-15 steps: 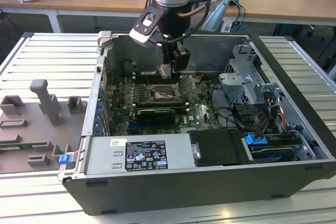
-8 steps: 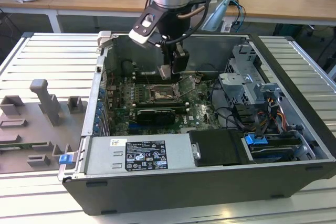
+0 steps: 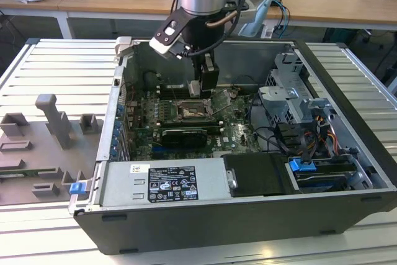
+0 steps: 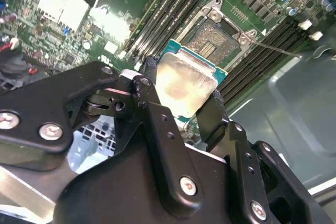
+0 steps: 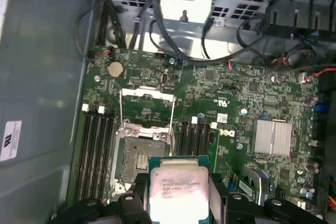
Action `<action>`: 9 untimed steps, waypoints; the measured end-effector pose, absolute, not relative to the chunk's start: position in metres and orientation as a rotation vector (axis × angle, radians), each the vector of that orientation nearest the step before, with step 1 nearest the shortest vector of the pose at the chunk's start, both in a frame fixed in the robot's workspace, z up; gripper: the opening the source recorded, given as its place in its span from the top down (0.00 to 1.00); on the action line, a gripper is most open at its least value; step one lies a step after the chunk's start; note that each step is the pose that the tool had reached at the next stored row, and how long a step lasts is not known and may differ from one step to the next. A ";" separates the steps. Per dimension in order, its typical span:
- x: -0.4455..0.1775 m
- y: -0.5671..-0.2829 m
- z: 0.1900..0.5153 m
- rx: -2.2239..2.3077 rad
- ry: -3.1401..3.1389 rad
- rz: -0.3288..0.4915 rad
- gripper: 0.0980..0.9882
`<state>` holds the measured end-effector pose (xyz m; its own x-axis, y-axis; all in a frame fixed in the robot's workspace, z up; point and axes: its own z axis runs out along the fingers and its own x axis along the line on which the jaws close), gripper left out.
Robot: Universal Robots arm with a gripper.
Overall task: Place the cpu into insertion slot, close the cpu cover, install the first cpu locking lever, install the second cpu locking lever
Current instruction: 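Place the cpu into insertion slot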
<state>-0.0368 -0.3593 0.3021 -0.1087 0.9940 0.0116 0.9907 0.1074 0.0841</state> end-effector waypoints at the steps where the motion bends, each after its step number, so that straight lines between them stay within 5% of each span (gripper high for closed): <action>1: -0.037 -0.354 0.297 2.069 2.297 0.109 0.50; 9: -0.037 -0.335 0.278 2.125 2.244 0.107 0.50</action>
